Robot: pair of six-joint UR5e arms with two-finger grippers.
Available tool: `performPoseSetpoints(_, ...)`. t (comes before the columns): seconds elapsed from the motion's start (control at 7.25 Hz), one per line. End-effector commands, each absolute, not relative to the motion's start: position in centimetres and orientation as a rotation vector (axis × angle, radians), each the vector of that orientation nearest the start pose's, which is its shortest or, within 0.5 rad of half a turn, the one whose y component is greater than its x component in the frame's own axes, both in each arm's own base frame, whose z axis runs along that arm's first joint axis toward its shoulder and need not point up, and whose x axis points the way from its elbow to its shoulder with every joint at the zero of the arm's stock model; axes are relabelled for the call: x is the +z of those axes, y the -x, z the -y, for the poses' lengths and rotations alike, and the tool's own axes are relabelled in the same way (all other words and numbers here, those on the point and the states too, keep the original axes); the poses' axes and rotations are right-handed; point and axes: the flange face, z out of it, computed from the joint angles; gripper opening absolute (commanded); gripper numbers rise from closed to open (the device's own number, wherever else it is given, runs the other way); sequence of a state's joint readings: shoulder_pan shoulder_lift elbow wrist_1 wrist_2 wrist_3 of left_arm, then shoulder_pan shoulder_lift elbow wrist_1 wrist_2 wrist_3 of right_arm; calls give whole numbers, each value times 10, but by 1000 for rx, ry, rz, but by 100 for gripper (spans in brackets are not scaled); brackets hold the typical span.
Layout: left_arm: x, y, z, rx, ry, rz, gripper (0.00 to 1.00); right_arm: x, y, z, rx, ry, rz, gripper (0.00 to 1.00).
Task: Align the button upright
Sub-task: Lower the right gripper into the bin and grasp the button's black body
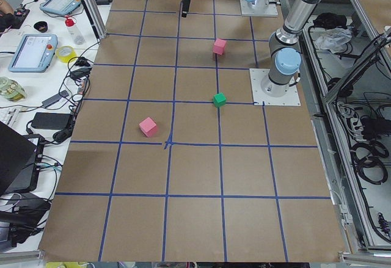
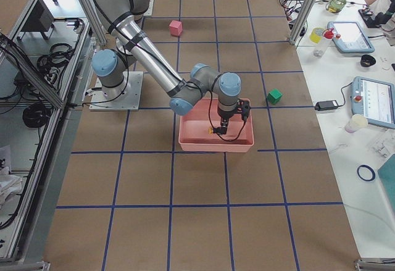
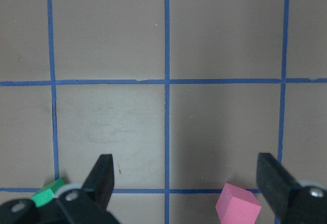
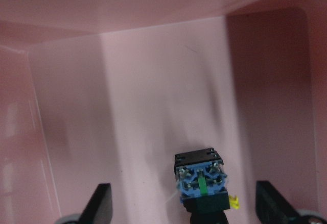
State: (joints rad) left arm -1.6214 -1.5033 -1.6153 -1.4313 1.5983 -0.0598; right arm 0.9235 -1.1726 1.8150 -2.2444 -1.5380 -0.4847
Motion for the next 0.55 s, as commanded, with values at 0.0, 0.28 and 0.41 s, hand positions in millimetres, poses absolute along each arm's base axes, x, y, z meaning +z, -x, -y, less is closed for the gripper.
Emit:
performPoseSetpoints(0.0,513,154,471,-256,20,-3112,100,219,241,545,-56,-241,-3118,100)
performPoseSetpoints(0.28,514,154,471,-258,20,-3112,100,212,242,546,-39,-241,-3113,100)
performPoseSetpoints(0.41,514,154,471,-258,20,-3112,100,208,243,546,-33,-220,-3113,100)
